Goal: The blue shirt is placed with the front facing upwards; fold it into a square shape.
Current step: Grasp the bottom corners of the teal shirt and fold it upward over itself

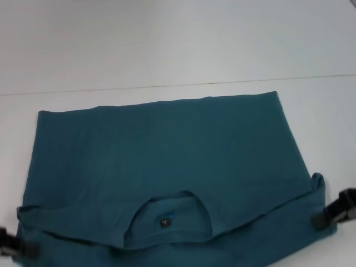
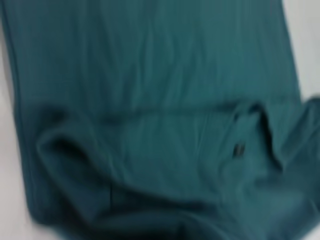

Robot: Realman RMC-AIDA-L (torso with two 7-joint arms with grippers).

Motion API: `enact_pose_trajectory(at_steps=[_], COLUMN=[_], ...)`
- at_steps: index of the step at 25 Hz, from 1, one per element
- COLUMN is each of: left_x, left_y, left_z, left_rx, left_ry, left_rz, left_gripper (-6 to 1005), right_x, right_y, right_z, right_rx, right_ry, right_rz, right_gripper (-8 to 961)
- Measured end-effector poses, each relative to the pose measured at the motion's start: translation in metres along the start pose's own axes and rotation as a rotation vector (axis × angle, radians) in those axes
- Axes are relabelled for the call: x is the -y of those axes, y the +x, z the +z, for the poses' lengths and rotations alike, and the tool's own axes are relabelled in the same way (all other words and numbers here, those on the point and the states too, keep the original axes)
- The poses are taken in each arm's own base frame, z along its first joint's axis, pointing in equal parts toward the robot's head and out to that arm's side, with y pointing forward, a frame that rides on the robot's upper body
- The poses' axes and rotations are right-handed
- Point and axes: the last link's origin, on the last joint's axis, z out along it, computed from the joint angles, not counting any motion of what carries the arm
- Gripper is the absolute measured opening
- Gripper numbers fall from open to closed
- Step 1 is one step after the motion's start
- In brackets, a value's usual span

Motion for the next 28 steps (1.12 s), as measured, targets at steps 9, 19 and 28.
enact_pose_trajectory(at_steps=[9, 19, 28], left_x=[-0.008, -0.022, -0.023], left_y=[0.052, 0.105, 0.138], left_z=[-0.016, -0.012, -0.003], left_rx=[-0.108, -0.210, -0.303], left_ry=[0.034, 0.134, 0.235], left_rz=[-0.010, -0.028, -0.028], left_gripper=[38, 39, 39], right_x=[0.005, 0.009, 0.009], right_y=[-0.040, -0.074, -0.107], right_z=[-0.049, -0.040, -0.018], right_rx=[0.394, 0.568, 0.658], right_ry=[-0.085, -0.068, 0.079], right_rz=[0.078, 0.140, 0.111], right_gripper=[100, 111, 121])
